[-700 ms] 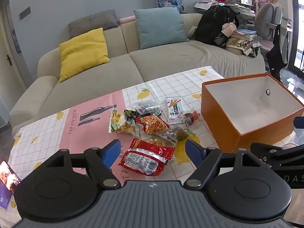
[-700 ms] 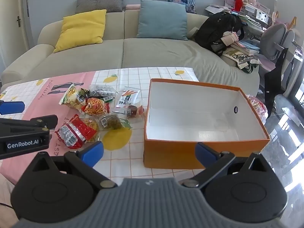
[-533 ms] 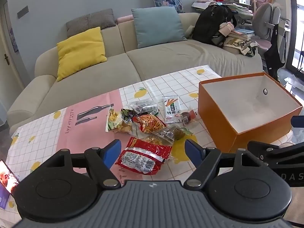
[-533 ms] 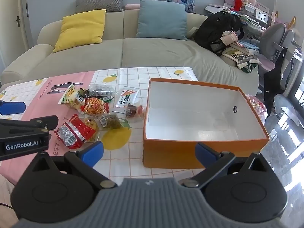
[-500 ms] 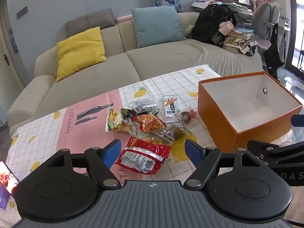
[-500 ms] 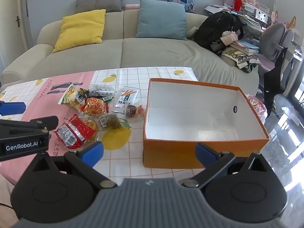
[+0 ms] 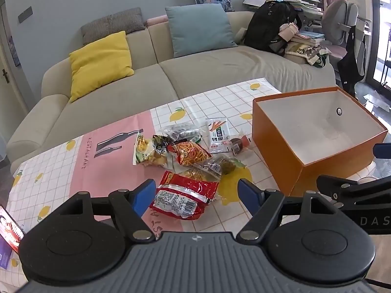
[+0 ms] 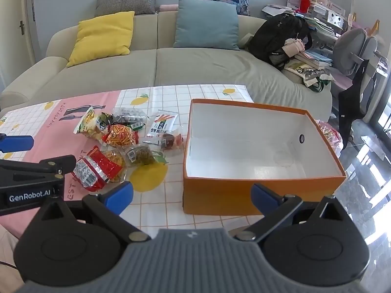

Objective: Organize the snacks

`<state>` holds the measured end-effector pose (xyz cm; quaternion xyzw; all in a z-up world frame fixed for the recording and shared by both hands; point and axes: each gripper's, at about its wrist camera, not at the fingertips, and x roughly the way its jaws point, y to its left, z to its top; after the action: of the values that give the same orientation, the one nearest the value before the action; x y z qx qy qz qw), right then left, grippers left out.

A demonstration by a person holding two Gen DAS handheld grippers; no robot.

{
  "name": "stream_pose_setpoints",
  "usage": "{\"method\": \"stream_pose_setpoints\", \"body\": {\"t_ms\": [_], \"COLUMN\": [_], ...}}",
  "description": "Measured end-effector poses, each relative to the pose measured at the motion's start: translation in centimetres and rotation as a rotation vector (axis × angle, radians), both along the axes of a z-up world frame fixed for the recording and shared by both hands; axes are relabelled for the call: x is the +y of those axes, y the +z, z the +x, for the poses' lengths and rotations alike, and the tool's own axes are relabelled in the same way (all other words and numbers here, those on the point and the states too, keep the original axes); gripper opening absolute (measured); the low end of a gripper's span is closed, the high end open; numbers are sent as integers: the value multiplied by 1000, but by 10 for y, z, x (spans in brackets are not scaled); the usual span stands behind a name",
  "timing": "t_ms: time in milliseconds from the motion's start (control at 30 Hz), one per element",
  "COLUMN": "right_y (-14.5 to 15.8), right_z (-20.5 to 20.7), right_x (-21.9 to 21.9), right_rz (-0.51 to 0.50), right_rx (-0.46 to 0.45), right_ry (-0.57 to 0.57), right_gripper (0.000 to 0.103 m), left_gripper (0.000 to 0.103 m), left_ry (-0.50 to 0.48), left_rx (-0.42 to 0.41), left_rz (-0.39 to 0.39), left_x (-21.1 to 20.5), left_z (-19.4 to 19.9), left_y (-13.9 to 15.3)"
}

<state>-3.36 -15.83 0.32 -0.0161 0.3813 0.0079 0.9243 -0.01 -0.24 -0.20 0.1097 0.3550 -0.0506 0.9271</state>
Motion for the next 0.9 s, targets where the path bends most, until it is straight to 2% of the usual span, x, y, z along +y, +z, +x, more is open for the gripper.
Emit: {"method": "stream_pose_setpoints", "body": {"t_ms": [900], "right_y": [-1], "right_z": [1], "right_x": [2], "right_rz": [-5], "right_rx": [6], "right_ry": [1], "right_gripper": [100], "left_gripper": [89], "left_ry": [-1], "left_rx": [31], "left_rz": [-6], "left_x": [0], "left_z": [-1], "left_y": [-9]}}
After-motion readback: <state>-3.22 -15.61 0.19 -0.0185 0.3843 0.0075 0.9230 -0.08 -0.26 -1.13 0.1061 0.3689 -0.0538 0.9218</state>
